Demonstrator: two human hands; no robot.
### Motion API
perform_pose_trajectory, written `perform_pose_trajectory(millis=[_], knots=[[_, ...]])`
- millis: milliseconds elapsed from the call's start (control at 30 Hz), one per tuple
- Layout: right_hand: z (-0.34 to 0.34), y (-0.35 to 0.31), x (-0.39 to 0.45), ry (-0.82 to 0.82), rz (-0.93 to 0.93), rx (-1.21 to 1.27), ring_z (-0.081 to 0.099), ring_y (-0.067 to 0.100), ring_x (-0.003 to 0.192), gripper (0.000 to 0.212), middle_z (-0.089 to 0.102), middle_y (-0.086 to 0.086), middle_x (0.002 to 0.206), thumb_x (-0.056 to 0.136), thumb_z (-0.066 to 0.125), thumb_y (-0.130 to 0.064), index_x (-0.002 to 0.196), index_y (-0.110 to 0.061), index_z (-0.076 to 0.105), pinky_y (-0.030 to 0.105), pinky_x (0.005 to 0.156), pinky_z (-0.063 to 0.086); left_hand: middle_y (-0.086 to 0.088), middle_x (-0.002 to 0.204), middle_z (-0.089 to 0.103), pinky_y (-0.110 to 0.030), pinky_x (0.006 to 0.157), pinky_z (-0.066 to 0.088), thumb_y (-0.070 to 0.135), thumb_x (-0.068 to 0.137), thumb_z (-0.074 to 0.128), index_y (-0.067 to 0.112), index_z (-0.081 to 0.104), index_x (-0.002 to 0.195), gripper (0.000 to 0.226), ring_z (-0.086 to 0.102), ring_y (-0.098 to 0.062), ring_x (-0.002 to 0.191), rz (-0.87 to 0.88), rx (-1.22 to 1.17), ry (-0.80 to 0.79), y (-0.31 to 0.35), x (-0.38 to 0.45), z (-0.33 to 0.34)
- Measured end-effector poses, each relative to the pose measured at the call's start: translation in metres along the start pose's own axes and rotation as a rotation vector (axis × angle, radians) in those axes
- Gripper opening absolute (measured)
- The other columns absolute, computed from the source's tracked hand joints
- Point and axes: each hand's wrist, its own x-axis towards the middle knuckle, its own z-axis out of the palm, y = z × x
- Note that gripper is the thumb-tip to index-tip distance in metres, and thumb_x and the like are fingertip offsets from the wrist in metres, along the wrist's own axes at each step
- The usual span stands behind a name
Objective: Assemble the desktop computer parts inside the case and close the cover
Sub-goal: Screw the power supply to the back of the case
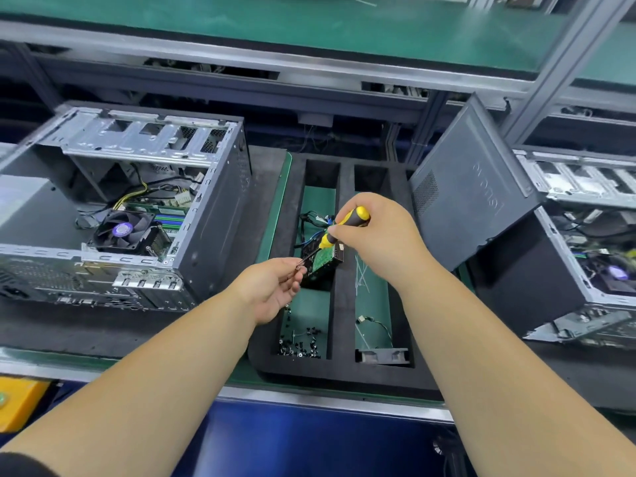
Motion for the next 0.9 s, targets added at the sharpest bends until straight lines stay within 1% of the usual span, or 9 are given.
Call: perform_pose_trajectory(millis=[67, 133, 233, 300, 400, 467, 667, 833, 900], knots=[[-0.008, -0.004, -0.002, 0.020, -0.015, 0.050, 0.052, 0.000, 0.052, 0.010, 0.073, -0.007, 0.077, 0.084, 0.074, -0.021, 0.083, -0.024, 0.065, 0.013, 0.045, 0.038, -0.005, 0.073, 0.067, -0.017, 0.052, 0.051, 0.003, 0.096, 0.052, 0.004, 0.063, 0.095, 0.012, 0.058, -0.010, 0.063, 0.025, -0.043, -0.009, 0.006, -0.005, 0.003], [-0.014, -0.008, -0.005, 0.036, -0.025, 0.091, 0.048, -0.002, 0.044, 0.009, 0.073, -0.008, 0.075, 0.085, 0.074, -0.022, 0.085, -0.022, 0.065, 0.013, 0.043, 0.035, -0.005, 0.072, 0.065, -0.017, 0.051, 0.051, 0.004, 0.095, 0.054, 0.004, 0.064, 0.092, 0.010, 0.058, -0.009, 0.060, 0.046, -0.077, -0.033, 0.011, -0.011, 0.006], [-0.020, -0.014, -0.008, 0.050, -0.024, 0.129, 0.044, -0.001, 0.040, 0.008, 0.071, -0.013, 0.069, 0.086, 0.073, -0.022, 0.087, -0.022, 0.065, 0.014, 0.041, 0.035, -0.003, 0.067, 0.065, -0.016, 0.050, 0.050, 0.005, 0.096, 0.055, 0.004, 0.063, 0.092, 0.009, 0.058, -0.008, 0.056, 0.063, -0.097, -0.058, 0.020, -0.021, 0.009], [-0.023, -0.017, -0.010, 0.064, -0.022, 0.150, 0.042, 0.001, 0.040, 0.009, 0.069, -0.010, 0.069, 0.085, 0.074, -0.023, 0.087, -0.022, 0.065, 0.015, 0.039, 0.035, -0.003, 0.066, 0.065, -0.016, 0.050, 0.050, 0.005, 0.097, 0.053, 0.004, 0.062, 0.093, 0.010, 0.057, -0.007, 0.055, 0.077, -0.116, -0.064, 0.025, -0.026, 0.010], [-0.027, -0.023, -0.013, 0.077, -0.030, 0.160, 0.043, 0.001, 0.039, 0.009, 0.070, 0.001, 0.078, 0.084, 0.075, -0.024, 0.086, -0.022, 0.066, 0.014, 0.039, 0.034, -0.003, 0.065, 0.064, -0.016, 0.051, 0.050, 0.006, 0.098, 0.052, 0.004, 0.061, 0.094, 0.011, 0.056, -0.007, 0.055, 0.105, -0.133, -0.077, 0.034, -0.033, 0.011], [-0.029, -0.029, -0.014, 0.091, -0.052, 0.179, 0.042, 0.001, 0.039, 0.009, 0.070, 0.005, 0.079, 0.084, 0.075, -0.022, 0.085, -0.021, 0.066, 0.013, 0.038, 0.032, -0.003, 0.066, 0.064, -0.016, 0.051, 0.050, 0.006, 0.098, 0.052, 0.004, 0.061, 0.095, 0.010, 0.056, -0.008, 0.055, 0.120, -0.138, -0.091, 0.041, -0.037, 0.012], [-0.032, -0.048, -0.017, 0.119, -0.146, 0.209, 0.048, -0.002, 0.050, 0.007, 0.070, -0.012, 0.068, 0.086, 0.073, -0.021, 0.085, -0.019, 0.066, 0.008, 0.042, 0.036, -0.002, 0.066, 0.064, -0.015, 0.049, 0.049, 0.008, 0.098, 0.053, 0.006, 0.061, 0.095, 0.009, 0.057, -0.006, 0.053, 0.173, -0.115, -0.120, 0.063, -0.051, 0.013], [-0.029, -0.062, -0.022, 0.119, -0.192, 0.206, 0.046, 0.006, 0.051, 0.008, 0.069, -0.017, 0.067, 0.087, 0.072, -0.022, 0.085, -0.020, 0.065, 0.011, 0.041, 0.039, 0.000, 0.064, 0.063, -0.014, 0.048, 0.049, 0.009, 0.100, 0.049, 0.007, 0.061, 0.091, 0.015, 0.057, -0.004, 0.051, 0.238, -0.102, -0.129, 0.077, -0.065, 0.005], [-0.024, -0.069, -0.024, 0.117, -0.207, 0.199, 0.044, 0.006, 0.050, 0.007, 0.067, -0.019, 0.064, 0.087, 0.072, -0.022, 0.085, -0.020, 0.065, 0.011, 0.040, 0.038, 0.000, 0.065, 0.061, -0.013, 0.049, 0.049, 0.008, 0.101, 0.046, 0.008, 0.060, 0.091, 0.017, 0.055, -0.003, 0.052, 0.273, -0.067, -0.136, 0.081, -0.072, -0.001]])
